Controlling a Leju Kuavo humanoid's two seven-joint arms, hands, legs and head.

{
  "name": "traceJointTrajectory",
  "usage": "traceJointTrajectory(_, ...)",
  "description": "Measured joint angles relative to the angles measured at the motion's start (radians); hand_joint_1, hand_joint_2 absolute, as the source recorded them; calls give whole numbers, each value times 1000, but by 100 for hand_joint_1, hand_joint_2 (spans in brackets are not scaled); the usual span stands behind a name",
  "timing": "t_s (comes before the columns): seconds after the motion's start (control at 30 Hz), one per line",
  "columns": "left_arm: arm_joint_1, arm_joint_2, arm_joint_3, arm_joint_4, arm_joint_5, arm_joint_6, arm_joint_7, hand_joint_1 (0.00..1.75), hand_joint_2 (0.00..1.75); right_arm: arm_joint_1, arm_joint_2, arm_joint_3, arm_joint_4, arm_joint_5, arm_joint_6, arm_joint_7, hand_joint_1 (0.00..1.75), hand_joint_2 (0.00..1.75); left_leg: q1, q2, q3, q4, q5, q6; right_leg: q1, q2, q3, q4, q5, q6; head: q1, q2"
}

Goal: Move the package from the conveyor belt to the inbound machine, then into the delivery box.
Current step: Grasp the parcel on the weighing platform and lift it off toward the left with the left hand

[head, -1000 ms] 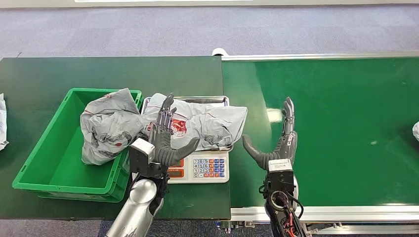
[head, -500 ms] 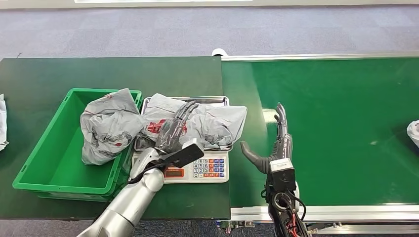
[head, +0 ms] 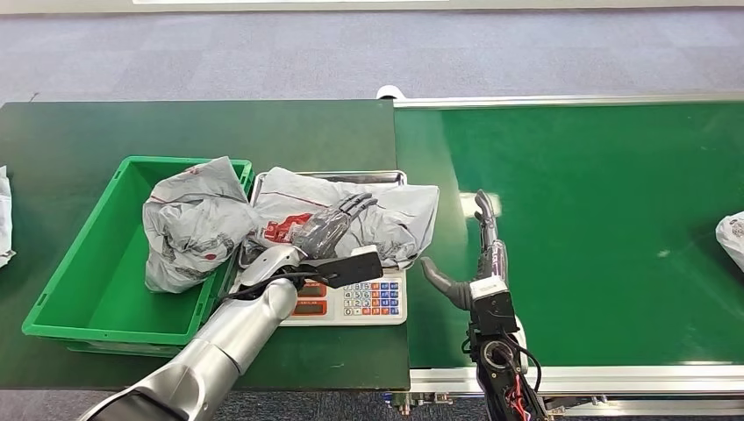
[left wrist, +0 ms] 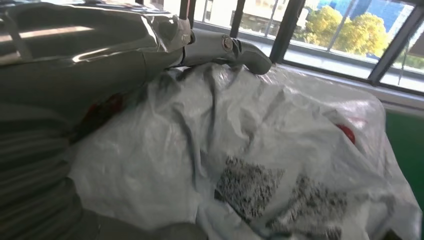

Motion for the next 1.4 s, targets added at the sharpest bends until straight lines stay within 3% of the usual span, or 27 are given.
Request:
traceJointTrajectory(0.13, 0, -8, -13, 11, -2, -13, -1, 175, 175, 0, -4, -1, 10, 0, 3, 0, 0, 175, 0, 0, 0, 0, 0, 0, 0, 0, 0, 0, 0, 0, 0, 0)
traceJointTrajectory(0.6, 1, -17, -28, 14, -4, -11, -7, 175, 175, -1, -6, -2, 21, -5, 30, 0, 0, 175, 0, 0, 0, 0, 0, 0, 0, 0, 0, 0, 0, 0, 0, 0)
traceJointTrajectory(0.87, 27, -10, -34, -58, -18, 156, -76, 175, 175, -5, -6, -2, 21, -30, 30, 0, 0, 175, 0, 0, 0, 0, 0, 0, 0, 0, 0, 0, 0, 0, 0, 0)
traceJointTrajectory(1.0, 36, 4, -35, -128, -39, 180, -85, 175, 175, -8, -6, 2, 2, -57, -7, -1, 0, 175, 0, 0, 0, 0, 0, 0, 0, 0, 0, 0, 0, 0, 0, 0)
traceJointTrajectory(1.13, 29, 28, -34, -212, -83, 139, -65, 175, 175, -5, -7, 4, -43, -102, -60, -1, 0, 175, 0, 0, 0, 0, 0, 0, 0, 0, 0, 0, 0, 0, 0, 0)
traceJointTrajectory(1.4, -62, 105, -15, -294, -147, 90, -10, 175, 175, 40, -10, 2, -190, -147, -137, -2, 0, 175, 0, 0, 0, 0, 0, 0, 0, 0, 0, 0, 0, 0, 0, 0)
